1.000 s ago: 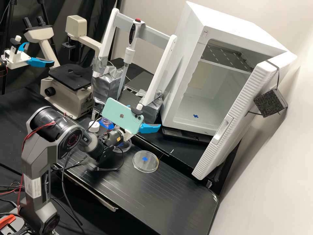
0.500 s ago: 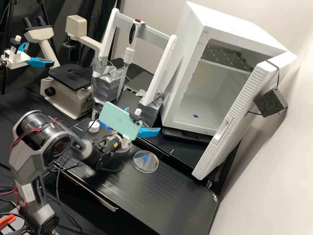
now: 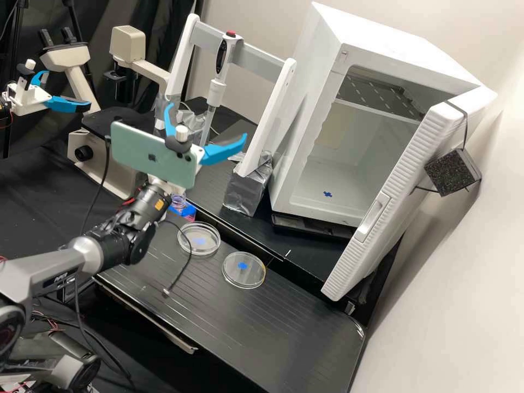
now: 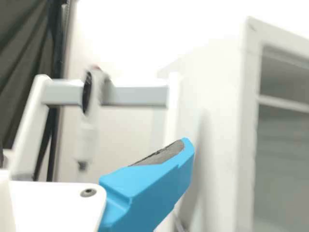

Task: Use the pipette

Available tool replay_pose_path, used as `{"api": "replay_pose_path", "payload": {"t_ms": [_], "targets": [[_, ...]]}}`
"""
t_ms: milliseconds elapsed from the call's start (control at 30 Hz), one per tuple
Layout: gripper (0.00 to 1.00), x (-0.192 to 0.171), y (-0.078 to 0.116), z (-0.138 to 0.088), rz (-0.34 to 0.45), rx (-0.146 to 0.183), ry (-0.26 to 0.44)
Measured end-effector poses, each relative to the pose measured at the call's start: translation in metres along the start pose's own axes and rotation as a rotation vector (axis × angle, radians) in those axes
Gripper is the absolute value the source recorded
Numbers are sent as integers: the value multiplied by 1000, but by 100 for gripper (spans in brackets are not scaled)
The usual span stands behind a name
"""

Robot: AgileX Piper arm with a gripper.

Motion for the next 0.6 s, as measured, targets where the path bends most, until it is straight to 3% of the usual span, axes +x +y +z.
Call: {"api": "replay_pose_path", "payload": {"t_ms": [333,400,600], "targets": [[100,62,-7,-57,-65,-101,-38],[100,76,-13,-63,-101,-142,-60],[100,111,-25,-72,-174,-193,-110]]}}
